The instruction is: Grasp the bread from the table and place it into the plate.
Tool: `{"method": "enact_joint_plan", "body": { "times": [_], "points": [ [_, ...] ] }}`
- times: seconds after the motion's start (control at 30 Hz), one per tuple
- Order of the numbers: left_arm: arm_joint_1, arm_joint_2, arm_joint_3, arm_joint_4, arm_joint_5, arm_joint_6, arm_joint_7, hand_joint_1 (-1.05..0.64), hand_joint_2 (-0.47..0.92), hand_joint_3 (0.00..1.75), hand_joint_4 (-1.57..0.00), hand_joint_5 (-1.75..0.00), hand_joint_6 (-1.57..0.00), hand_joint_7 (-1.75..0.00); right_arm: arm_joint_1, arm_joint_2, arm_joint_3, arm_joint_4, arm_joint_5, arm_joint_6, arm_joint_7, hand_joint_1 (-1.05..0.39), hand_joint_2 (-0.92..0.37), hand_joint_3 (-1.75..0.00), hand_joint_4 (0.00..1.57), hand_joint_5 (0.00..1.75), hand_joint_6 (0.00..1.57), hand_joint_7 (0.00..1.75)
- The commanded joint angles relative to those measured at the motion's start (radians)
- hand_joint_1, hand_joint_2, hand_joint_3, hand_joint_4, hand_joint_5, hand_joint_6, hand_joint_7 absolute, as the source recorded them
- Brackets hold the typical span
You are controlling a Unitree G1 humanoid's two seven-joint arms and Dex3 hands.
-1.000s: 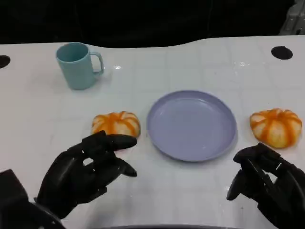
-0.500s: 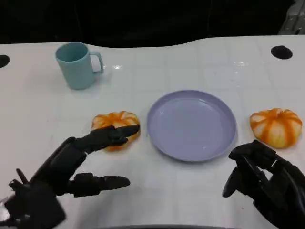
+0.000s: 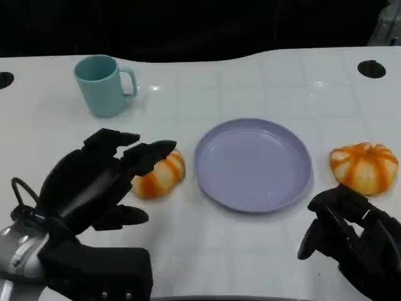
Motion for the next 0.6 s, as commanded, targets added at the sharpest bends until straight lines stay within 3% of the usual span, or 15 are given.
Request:
{"method": "enact_joint_plan", "body": {
  "times": [0.03,0.2,0.6],
  "points": [
    [-0.028,0.026,-0.036,-0.017,0.06,0.046,0.024,-0.21,0.72,0.01,0.0,-0.36,-0.26,-0.01,0.006,-0.008,-0.01,-0.001,0.008,0.006,-0.006,-0.48,-0.9,-0.31,0.61,1.75,0.52,1.41],
    [-0.043,0.034,-0.066,-0.019,0.096,0.081,0.03,-0.15,0.72,0.0,0.0,-0.27,-0.26,0.0,0.005,-0.005,-0.011,0.0,0.013,0.01,-0.006,-0.47,-0.9,-0.31,0.6,1.75,0.51,1.4],
    [-0.206,-0.037,-0.217,0.125,0.185,0.323,-0.066,-0.11,0.7,0.0,0.0,-0.21,-0.23,0.0,0.01,-0.009,-0.002,-0.02,-0.001,0.012,-0.02,-0.48,-0.91,-0.3,0.61,1.75,0.51,1.41]
  ]
}}
